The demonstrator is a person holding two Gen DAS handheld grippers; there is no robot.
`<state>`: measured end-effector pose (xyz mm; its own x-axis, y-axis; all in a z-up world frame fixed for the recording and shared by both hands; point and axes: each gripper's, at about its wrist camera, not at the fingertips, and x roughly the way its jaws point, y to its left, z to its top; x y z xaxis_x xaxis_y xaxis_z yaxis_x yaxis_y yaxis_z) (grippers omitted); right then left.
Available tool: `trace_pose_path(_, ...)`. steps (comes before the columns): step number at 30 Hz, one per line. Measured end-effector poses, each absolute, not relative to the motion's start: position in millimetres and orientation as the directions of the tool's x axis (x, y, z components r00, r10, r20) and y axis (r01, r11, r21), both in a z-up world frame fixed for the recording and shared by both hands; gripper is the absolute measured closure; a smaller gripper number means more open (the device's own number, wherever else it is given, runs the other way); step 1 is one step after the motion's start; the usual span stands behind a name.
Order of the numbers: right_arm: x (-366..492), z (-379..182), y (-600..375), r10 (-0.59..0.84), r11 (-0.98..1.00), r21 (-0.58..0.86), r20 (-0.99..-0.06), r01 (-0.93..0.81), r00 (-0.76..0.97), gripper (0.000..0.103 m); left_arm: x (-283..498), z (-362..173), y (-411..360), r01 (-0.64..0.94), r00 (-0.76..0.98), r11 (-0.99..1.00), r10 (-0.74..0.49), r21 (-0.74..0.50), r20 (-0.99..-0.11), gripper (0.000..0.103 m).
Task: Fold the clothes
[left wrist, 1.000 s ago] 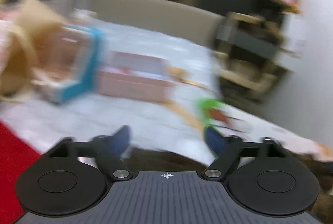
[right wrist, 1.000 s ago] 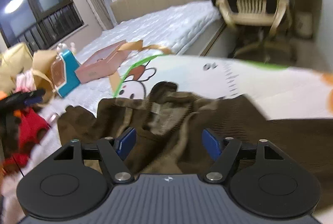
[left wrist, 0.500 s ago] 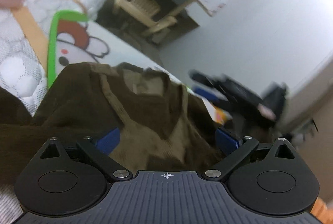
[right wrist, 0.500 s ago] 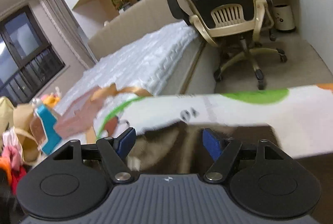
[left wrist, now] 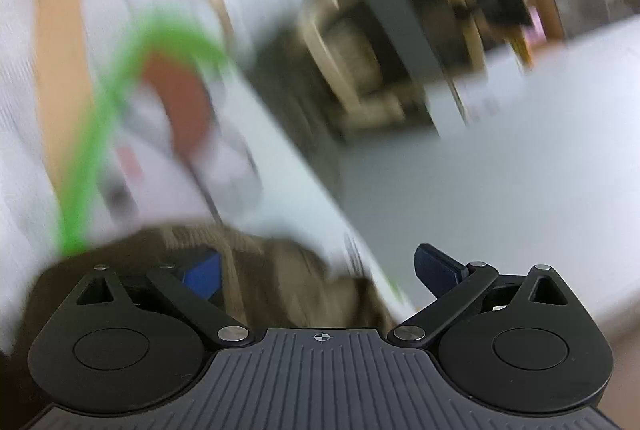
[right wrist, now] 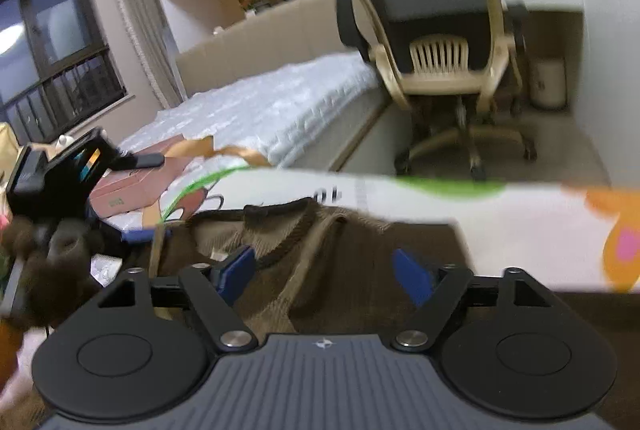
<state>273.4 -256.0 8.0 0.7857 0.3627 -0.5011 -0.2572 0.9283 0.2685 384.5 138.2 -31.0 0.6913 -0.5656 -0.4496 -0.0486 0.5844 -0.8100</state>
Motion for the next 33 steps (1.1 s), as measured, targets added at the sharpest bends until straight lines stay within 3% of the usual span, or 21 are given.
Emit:
trace_pose_path(5,263,19,-282,0.224,0.973,0.176,-0.544,-0.151,0.809,0.019,371,-16,166,-0.038,0.659,0.653,-0.553,-0.757,-0.510,0.002)
trace_pose_path(9,222,30,-351,0.066,0.976,0.213,-0.505,0.051,0.860,0.019,318,-1,170,0.066,0.608,0.692,-0.599,-0.719,-0.520,0.002)
trace_pose_path(12,198,22,-411,-0.054,0.918,0.307,-0.531,0.251,0.845,0.019,279,7,151,0.155,0.625,0.765,-0.566,-0.625,-0.538,0.001)
trace_pose_path(17,200,-15,-433,-0.043,0.891,0.340,-0.596,0.301,0.802,0.020,215,21,116,0.288,0.666,0.857,-0.500,-0.428,-0.553,0.001)
trace_pose_path(18,204,-22,-429,-0.027,0.898,0.337,-0.601,0.284,0.799,0.029,206,23,111,0.303,0.678,0.871,-0.482,-0.387,-0.555,0.001)
trace_pose_path(19,208,-27,-424,-0.005,0.905,0.338,-0.599,0.258,0.801,0.052,199,23,109,0.304,0.686,0.879,-0.469,-0.366,-0.557,0.001)
trace_pose_path(22,227,-17,-393,0.008,0.955,0.239,-0.614,0.175,0.789,0.095,189,22,123,0.264,0.704,0.894,-0.436,-0.363,-0.561,0.001)
trace_pose_path(27,249,83,-306,0.074,0.995,-0.022,-0.433,-0.093,0.898,0.096,180,15,164,0.156,0.727,0.902,-0.381,-0.403,-0.571,0.001)
trace_pose_path(30,264,139,-243,0.176,0.973,-0.081,-0.333,-0.214,0.926,0.096,174,11,188,0.091,0.738,0.901,-0.347,-0.425,-0.578,0.001)
trace_pose_path(33,286,163,-175,0.322,0.933,-0.052,-0.319,-0.356,0.891,0.096,173,2,204,0.055,0.734,0.884,-0.351,-0.464,-0.581,0.001)
